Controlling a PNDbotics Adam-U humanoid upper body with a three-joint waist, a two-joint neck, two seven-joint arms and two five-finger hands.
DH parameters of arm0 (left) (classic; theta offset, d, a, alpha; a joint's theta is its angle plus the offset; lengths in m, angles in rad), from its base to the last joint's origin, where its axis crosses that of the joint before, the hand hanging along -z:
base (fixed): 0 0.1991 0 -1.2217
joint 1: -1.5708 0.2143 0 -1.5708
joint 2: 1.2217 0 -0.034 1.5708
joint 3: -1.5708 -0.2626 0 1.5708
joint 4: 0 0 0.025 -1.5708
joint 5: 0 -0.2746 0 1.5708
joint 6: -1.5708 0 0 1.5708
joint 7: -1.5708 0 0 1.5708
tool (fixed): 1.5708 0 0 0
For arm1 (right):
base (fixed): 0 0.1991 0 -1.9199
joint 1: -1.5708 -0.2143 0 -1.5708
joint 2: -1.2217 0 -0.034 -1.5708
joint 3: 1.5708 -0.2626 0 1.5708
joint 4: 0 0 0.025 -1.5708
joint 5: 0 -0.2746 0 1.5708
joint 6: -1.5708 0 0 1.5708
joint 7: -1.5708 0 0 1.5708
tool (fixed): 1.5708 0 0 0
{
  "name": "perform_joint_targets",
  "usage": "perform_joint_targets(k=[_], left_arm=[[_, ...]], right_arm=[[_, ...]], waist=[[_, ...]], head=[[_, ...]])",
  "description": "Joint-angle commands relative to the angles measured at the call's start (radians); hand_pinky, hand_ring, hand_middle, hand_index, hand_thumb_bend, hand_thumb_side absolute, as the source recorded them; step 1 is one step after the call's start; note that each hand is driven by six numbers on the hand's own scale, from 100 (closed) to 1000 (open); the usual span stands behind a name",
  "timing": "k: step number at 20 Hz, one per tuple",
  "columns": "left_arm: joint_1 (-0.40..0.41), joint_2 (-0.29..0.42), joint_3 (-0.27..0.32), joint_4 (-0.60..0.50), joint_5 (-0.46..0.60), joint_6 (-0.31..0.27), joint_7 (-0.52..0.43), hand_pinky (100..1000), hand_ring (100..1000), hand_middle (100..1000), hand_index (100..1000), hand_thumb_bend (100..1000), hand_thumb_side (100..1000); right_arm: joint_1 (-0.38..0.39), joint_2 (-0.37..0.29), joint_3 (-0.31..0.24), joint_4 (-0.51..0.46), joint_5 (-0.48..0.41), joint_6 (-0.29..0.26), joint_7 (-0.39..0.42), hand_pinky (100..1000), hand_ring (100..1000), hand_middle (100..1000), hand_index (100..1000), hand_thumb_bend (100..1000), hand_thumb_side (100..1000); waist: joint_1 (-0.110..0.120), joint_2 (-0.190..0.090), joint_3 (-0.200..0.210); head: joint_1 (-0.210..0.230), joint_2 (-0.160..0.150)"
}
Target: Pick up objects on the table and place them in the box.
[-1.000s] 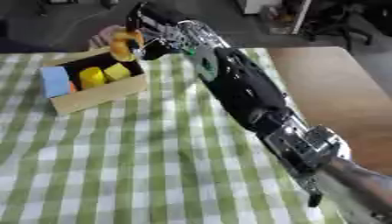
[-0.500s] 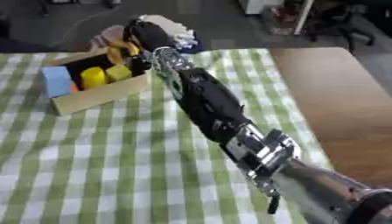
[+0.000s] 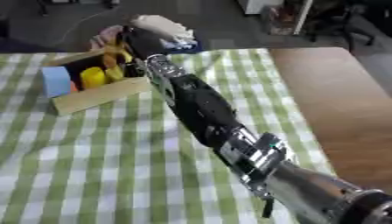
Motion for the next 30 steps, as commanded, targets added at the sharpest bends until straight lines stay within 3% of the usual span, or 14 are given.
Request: perform_joint_targets(k=[1, 8, 13, 20, 26, 30], left_arm=[[-0.012, 0.012, -0.001, -0.020, 0.007, 0.000, -0.003, 716, 562, 620, 816, 203, 670], [-0.012, 0.016, 0.002, -0.020, 0.005, 0.002, 0.000, 717, 562, 620, 815, 200, 672], [-0.007, 0.026, 0.019, -0.020, -0.005, 0.008, 0.019, 716, 563, 620, 815, 191, 674], [0.020, 0.042, 0.045, -0.020, -0.027, 0.021, 0.063, 715, 571, 630, 814, 191, 672], [0.066, 0.043, 0.059, -0.020, -0.046, 0.041, 0.099, 715, 583, 646, 814, 189, 677], [0.102, 0.037, 0.060, -0.020, -0.058, 0.060, 0.117, 717, 595, 662, 816, 187, 683]], right_arm=[[-0.021, -0.016, 0.002, -0.043, 0.037, 0.028, -0.004, 790, 799, 840, 986, 100, 185], [-0.020, -0.032, 0.018, -0.120, 0.014, 0.051, -0.014, 785, 803, 852, 977, 100, 182], [-0.018, -0.086, 0.051, -0.244, -0.139, 0.018, 0.040, 761, 788, 822, 958, 100, 216], [0.055, -0.185, 0.085, -0.549, -0.437, 0.040, 0.094, 727, 768, 793, 945, 100, 303], [0.184, -0.201, 0.067, -0.785, -0.615, 0.071, 0.082, 706, 755, 773, 929, 100, 415], [0.293, -0.182, 0.039, -0.902, -0.690, 0.065, 0.077, 699, 750, 763, 917, 100, 430]], waist=[[0.003, -0.003, 0.001], [0.000, -0.008, -0.012], [-0.004, -0.011, -0.054], [-0.004, -0.024, -0.141], [0.000, -0.049, -0.209], [0.003, -0.072, -0.260]], head=[[-0.004, -0.005], [0.007, -0.005], [0.047, -0.008], [0.150, 0.011], [0.276, 0.065], [0.367, 0.110]])
